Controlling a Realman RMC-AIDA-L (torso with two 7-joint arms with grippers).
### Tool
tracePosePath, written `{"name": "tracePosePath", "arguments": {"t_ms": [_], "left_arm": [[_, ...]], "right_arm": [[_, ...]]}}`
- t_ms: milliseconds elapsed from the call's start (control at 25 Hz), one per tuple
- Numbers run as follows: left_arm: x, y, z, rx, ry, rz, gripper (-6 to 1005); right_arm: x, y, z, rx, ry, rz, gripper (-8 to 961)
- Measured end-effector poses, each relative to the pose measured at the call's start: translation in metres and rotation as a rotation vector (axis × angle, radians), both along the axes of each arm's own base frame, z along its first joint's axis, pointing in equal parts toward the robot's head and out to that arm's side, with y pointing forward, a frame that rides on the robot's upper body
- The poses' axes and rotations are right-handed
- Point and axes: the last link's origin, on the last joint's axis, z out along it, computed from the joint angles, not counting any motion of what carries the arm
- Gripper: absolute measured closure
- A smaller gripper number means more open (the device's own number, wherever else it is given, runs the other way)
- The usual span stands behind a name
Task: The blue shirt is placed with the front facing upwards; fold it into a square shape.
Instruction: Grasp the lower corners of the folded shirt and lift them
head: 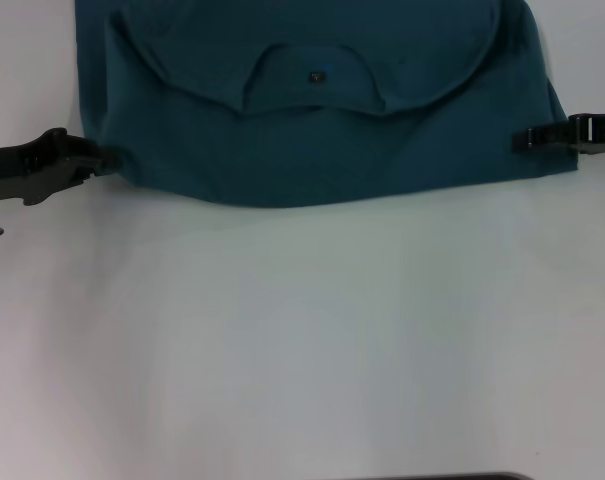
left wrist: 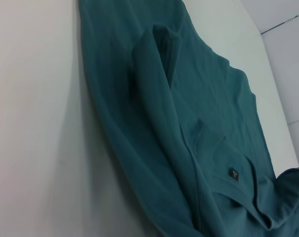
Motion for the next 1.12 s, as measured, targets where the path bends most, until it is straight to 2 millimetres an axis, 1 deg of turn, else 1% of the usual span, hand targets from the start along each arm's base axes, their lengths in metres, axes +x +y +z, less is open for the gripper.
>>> {"name": "tracePosePath", "arguments": {"t_ms": [160, 600, 840, 1120], "left_arm": [[0.000, 0.000, 0.000, 0.003, 0.001, 0.002, 888], [0.000, 0.000, 0.000, 0.001, 0.001, -0.001, 888], [0.000, 0.000, 0.000, 0.002, -0.001, -0.001, 888], [0.001, 0.000, 0.000, 0.002, -0.003, -0.001, 888]], "right_arm": [[-0.003, 0.001, -0.004, -0.010, 0.013, 0.001, 128], [-0.012, 0.001, -0.007, -0.023, 0.070, 0.022, 137], [-0.007, 0.000, -0.005, -0.014, 0.063, 0.005, 141], [-0.005, -0.001, -0.005, -0.014, 0.058, -0.004, 212]]}}
